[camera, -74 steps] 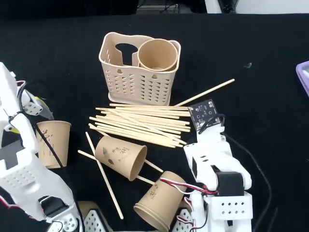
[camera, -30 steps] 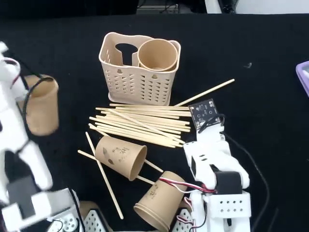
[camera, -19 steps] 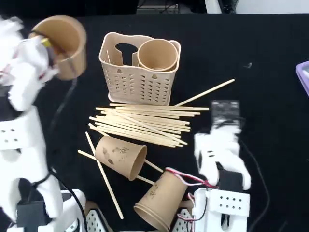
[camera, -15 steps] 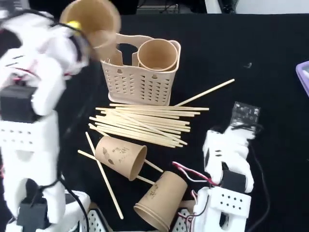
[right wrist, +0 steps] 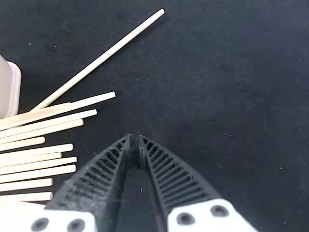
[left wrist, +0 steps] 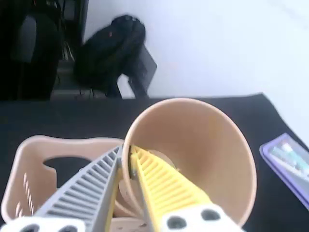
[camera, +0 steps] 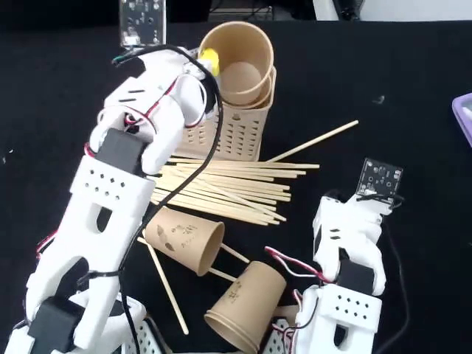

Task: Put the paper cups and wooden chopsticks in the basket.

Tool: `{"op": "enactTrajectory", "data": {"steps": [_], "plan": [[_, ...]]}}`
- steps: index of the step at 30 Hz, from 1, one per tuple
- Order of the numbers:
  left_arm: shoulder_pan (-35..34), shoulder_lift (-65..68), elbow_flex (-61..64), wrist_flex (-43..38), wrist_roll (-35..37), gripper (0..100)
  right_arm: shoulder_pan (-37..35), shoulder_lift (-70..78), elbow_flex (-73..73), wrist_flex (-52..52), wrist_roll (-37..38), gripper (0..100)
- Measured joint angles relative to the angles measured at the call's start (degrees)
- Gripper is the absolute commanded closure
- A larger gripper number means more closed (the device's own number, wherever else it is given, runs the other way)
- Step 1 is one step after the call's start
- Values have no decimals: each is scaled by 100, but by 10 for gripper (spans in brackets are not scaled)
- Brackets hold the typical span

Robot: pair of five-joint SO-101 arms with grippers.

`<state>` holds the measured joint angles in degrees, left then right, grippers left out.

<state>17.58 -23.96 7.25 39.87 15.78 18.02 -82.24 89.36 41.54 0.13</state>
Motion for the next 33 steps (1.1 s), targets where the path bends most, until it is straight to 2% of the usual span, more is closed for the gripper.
{"op": "enactTrajectory", "data": {"steps": [8,12,13,19,26,33], "plan": [[0,0,958,-1116,9,964,0,0,0,0,0,981],[0,0,1037,-1125,9,805,0,0,0,0,0,980],[0,0,1037,-1002,9,781,0,0,0,0,0,980],[0,0,484,26,9,794,0,0,0,0,0,980],[-343,0,-536,633,9,794,0,0,0,0,0,980],[-1064,-62,-1477,3033,-809,795,0,0,0,0,0,980]]}}
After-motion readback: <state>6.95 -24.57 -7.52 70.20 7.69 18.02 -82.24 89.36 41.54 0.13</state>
